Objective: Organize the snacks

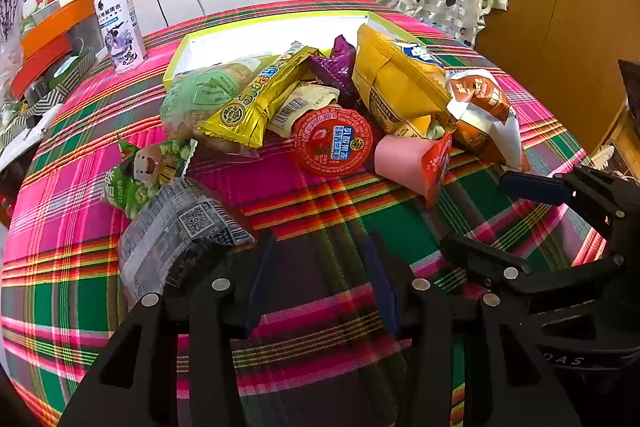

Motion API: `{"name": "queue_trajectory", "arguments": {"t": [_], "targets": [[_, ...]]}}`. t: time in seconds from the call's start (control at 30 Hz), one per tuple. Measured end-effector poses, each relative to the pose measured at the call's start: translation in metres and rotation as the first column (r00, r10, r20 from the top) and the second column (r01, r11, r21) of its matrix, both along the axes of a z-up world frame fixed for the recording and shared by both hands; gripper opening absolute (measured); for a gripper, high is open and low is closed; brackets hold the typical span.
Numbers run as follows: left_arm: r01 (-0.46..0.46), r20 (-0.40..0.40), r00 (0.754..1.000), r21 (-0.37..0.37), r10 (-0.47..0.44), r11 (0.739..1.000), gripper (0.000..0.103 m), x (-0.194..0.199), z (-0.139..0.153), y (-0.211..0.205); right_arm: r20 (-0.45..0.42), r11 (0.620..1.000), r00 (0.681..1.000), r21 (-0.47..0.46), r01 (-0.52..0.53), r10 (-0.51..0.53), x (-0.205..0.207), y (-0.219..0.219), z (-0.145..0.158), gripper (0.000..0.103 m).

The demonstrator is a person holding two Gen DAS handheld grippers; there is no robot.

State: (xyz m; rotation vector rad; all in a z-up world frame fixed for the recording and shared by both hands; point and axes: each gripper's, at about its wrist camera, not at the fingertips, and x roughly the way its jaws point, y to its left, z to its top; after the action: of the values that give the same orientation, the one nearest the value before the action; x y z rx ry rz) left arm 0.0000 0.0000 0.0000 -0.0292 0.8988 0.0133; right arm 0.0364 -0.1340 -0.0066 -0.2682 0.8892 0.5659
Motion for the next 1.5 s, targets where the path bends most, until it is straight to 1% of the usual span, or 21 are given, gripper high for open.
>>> {"name": "queue_trajectory", "arguments": {"t": [1.5], "targets": [[0.0,-0.01,1.0,0.006,0.0,1.0,0.046,0.0001,-0.0001,0.0,0.0,1.0,1.0,-0.007,0.0,0.0,-0.0004,-0.0001,0.0002,0.078]]}}
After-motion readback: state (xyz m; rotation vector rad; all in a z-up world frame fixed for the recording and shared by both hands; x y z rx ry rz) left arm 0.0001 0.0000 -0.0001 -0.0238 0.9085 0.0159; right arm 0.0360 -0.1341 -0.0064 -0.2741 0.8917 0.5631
